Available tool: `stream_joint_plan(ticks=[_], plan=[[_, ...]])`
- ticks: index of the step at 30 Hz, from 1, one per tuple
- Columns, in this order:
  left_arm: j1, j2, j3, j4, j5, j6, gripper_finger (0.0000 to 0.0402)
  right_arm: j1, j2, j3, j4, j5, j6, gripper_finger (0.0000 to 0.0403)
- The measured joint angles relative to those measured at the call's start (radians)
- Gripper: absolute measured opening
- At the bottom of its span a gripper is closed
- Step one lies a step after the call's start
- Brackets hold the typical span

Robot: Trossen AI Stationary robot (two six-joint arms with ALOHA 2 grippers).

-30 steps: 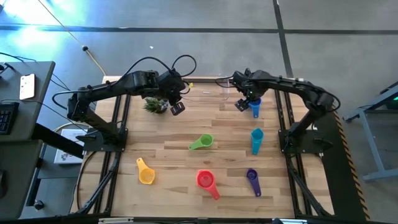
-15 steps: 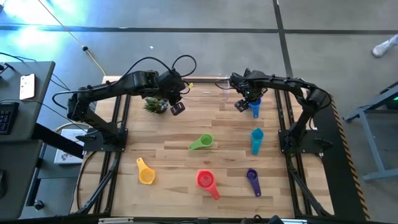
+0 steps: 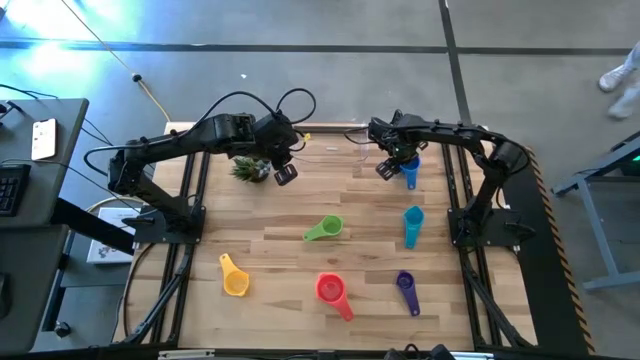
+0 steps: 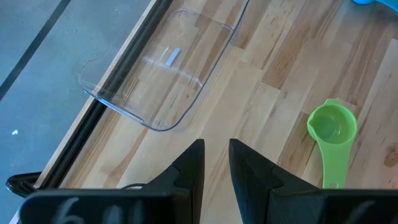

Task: Nest measuring cups in basket
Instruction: Stack the blue measuring cup into the red measuring cup

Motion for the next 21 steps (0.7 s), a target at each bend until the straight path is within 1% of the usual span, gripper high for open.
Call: stream_joint_plan(ticks=[6,17,21], plan=[[0.0,0.0,0.0,0.0,0.0,0.0,0.0062,0.0,0.0,0.0,0.0,0.0,0.005,0.0134],[0.0,0.0,0.0,0.0,0.0,0.0,0.0062,0.0,0.0,-0.002,-0.003,-0.013,0.026,0.0132],[0.0,0.0,0.0,0.0,0.0,0.001,0.0062,0.0,-0.001,-0.045,0.002,-0.02,0.036,0.0132]])
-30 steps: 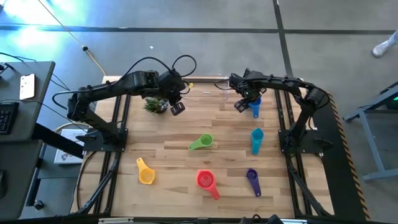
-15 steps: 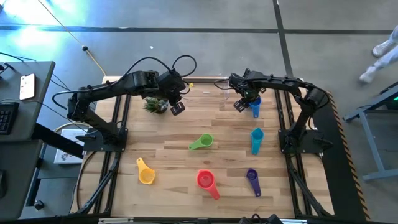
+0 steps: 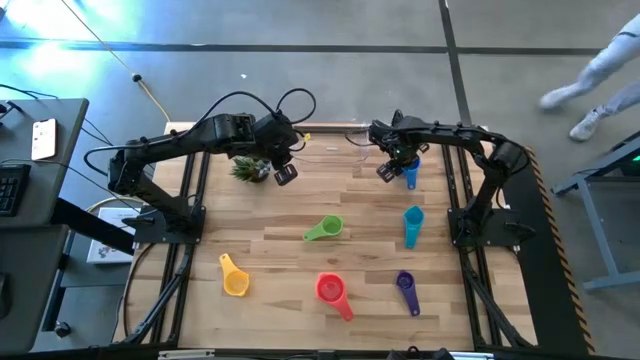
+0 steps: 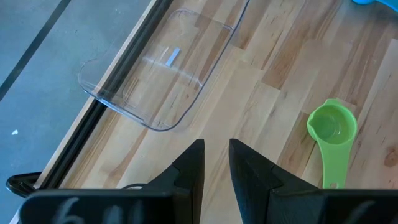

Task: Nest measuring cups in basket
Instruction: Stack the blue measuring cup into the red measuring cup

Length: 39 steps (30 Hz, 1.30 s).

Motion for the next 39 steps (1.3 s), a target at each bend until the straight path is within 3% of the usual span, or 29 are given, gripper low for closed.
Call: stream_joint_plan(ticks=[7,15,23,29,34,39], plan=[[0.0,0.0,0.0,0.0,0.0,0.001,0.0062,0.003,0.0,-0.037,0.009,-0.003,0.006,0.0115],[0.0,0.0,0.0,0.0,0.0,0.001,0.0062,0.003,-0.005,-0.037,0.013,-0.009,-0.003,0.0013],[0.0,0.0,0.0,0.0,0.003,0.002,0.0062,0.046,-0.076,-0.038,-0.048,-0.013,0.033,0.0006],[0.0,0.0,0.0,-0.001,0.049,0.002,0.0062,0.15,-0.179,-0.038,-0.119,-0.029,0.132,0.0005],[-0.007,0.0,0.0,-0.008,0.116,0.002,0.0062,0.285,-0.283,-0.038,-0.16,-0.055,0.252,0.0005],[-0.034,0.0,0.0,-0.043,0.121,0.004,0.0062,0.436,-0.372,-0.038,-0.159,-0.096,0.387,0.0003]])
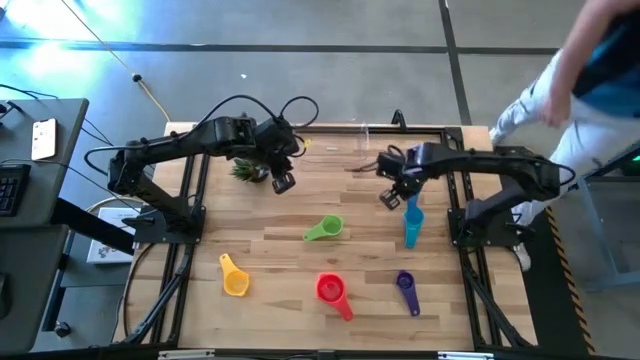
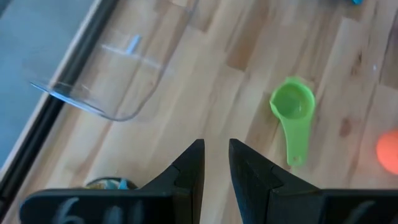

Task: Nest measuring cups in basket
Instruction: Stack the blue measuring cup into the red measuring cup

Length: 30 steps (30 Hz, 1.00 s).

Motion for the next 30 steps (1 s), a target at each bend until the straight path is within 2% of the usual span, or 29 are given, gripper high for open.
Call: stream_joint_plan(ticks=[5,9,16,26,30], plan=[[-0.032,0.0,0.0,-0.051,0.0,0.0,0.0062,0.16,-0.045,0.0,0.037,-0.044,0.158,0.0003],[-0.061,0.0,0.0,-0.094,0.0,-0.001,0.0062,0.292,-0.044,0.0,0.132,-0.08,0.237,0.0003],[-0.118,0.0,0.0,-0.157,0.0,-0.004,0.0062,0.468,-0.036,0.0,0.461,-0.043,0.319,0.0003],[-0.189,0.0,0.0,-0.167,0.004,-0.17,0.0062,0.578,-0.035,0.0,0.801,0.084,0.21,0.0003],[-0.215,0.0,0.0,-0.167,0.058,-0.253,0.0062,0.597,-0.035,0.0,0.89,0.109,0.174,0.0003]])
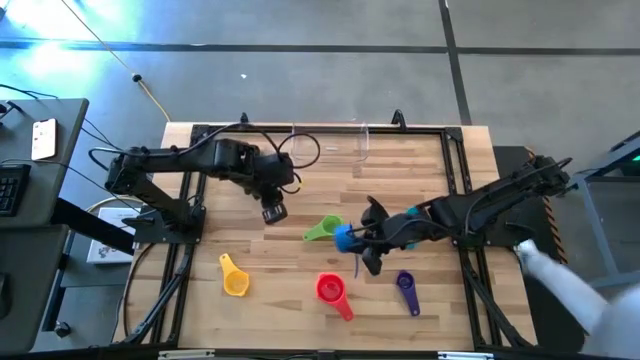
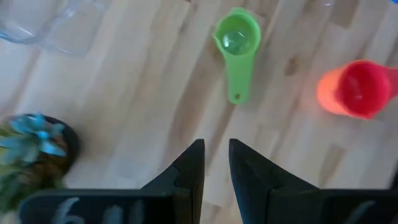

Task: Nest measuring cups in basket
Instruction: Stack the blue measuring cup into the red measuring cup

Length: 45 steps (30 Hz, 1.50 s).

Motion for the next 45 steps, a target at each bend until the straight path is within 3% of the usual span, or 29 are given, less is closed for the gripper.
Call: stream_joint_plan(ticks=[7,22,27,38,45], plan=[[-0.053,0.0,0.0,0.0,0.054,-0.124,0.0062,0.035,0.0,0.0,0.131,0.021,-0.07,0.0002],[-0.159,0.0,0.0,-0.002,0.13,-0.285,0.0062,0.081,0.007,0.001,0.222,0.049,-0.126,0.0002],[-0.183,0.0,0.0,-0.001,0.133,-0.3,0.0062,0.104,0.075,0.001,0.222,0.041,-0.129,0.0002],[-0.194,0.0,0.0,0.0,0.128,-0.37,0.0062,0.104,0.278,0.001,0.22,-0.114,-0.07,0.0002],[-0.27,0.015,-0.013,0.023,0.125,-0.423,0.0062,0.118,0.263,0.001,0.196,-0.045,-0.058,0.0002]])
